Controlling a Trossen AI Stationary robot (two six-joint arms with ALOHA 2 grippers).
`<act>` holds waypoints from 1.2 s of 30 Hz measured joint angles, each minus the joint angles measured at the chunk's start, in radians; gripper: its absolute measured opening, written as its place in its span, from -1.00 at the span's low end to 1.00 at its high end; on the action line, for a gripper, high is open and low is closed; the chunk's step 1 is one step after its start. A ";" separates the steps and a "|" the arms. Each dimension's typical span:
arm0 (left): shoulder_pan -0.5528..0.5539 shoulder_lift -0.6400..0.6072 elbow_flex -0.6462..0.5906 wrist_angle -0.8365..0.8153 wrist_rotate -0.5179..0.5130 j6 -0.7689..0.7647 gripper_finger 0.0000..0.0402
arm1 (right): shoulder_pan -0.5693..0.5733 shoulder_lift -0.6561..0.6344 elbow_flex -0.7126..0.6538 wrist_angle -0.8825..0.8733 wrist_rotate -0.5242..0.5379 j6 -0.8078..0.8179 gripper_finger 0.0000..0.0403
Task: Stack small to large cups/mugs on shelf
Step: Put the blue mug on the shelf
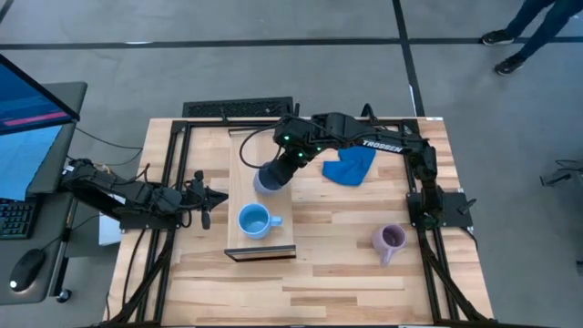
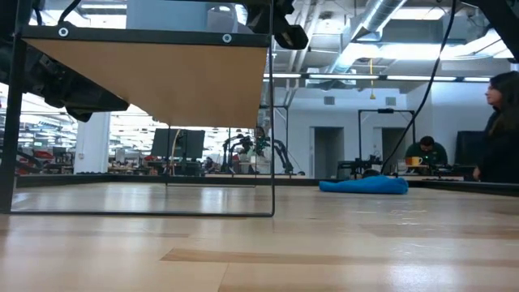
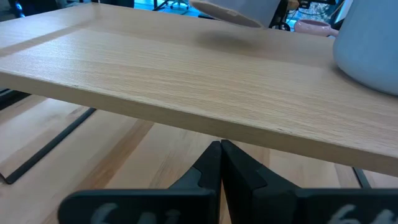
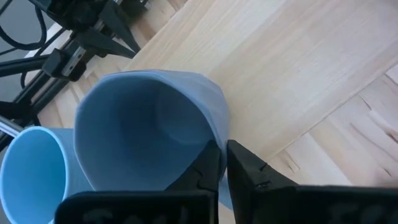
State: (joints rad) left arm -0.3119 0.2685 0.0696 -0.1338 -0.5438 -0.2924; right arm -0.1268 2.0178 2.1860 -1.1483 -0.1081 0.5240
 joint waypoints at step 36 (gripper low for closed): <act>0.000 0.000 0.000 0.000 0.000 -0.011 -1.00 | 0.000 0.000 0.000 0.042 -0.051 0.000 -0.72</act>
State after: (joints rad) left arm -0.3115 0.2687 0.0699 -0.1337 -0.5438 -0.3034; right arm -0.1268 2.0178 2.1860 -1.1060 -0.1593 0.5236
